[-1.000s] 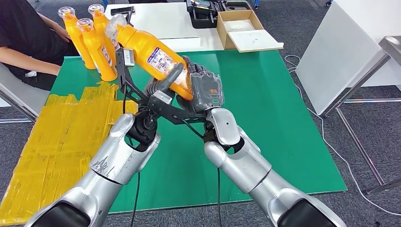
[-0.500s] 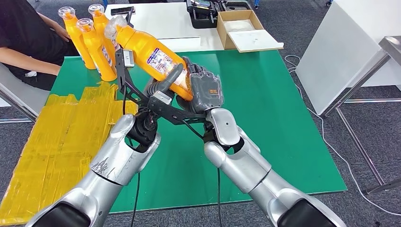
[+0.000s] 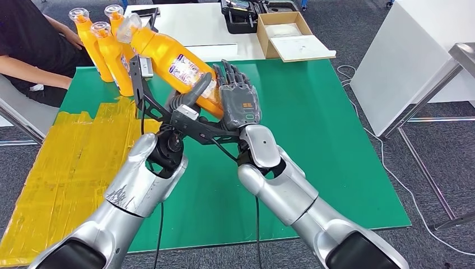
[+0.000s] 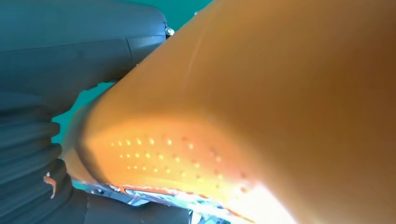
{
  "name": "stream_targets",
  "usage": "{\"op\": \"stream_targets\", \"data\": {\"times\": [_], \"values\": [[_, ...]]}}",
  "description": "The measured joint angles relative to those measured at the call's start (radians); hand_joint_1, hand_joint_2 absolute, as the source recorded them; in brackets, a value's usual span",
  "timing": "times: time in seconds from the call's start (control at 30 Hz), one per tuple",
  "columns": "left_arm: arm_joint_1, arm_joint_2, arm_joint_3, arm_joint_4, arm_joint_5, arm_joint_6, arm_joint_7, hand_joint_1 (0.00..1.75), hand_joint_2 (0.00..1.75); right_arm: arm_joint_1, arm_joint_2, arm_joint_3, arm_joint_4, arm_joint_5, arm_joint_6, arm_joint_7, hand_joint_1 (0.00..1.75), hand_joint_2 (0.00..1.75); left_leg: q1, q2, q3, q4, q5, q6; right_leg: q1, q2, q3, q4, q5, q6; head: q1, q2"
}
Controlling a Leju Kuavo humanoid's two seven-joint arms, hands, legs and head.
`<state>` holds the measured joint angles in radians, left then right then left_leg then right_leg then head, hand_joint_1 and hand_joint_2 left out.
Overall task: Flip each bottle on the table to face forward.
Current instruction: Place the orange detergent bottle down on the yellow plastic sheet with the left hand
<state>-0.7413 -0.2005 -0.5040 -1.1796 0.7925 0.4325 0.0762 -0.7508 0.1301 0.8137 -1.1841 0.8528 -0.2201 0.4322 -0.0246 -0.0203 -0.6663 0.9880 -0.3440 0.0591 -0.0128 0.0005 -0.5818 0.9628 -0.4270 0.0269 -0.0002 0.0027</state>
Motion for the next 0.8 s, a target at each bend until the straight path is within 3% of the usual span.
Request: {"op": "stream_targets", "data": {"times": [0.63, 0.8], "values": [[0.004, 0.001, 0.005, 0.000, -0.020, 0.013, 0.000, 1.75, 1.75, -0.001, -0.002, 0.006, 0.005, -0.015, -0.002, 0.004, 0.00, 0.00, 0.000, 0.000, 0.000, 0.000, 0.000, 0.000, 0.000, 0.000, 0.000, 0.000, 0.000, 0.000, 0.000, 0.000], [-0.021, 0.014, 0.010, 0.029, -0.041, 0.039, -0.033, 1.75, 1.75, 0.015, -0.017, 0.017, -0.021, -0.014, -0.001, -0.004, 0.00, 0.00, 0.000, 0.001, 0.000, 0.000, 0.000, 0.000, 0.000, 0.000, 0.000, 0.000, 0.000, 0.000, 0.000, 0.000]]}}
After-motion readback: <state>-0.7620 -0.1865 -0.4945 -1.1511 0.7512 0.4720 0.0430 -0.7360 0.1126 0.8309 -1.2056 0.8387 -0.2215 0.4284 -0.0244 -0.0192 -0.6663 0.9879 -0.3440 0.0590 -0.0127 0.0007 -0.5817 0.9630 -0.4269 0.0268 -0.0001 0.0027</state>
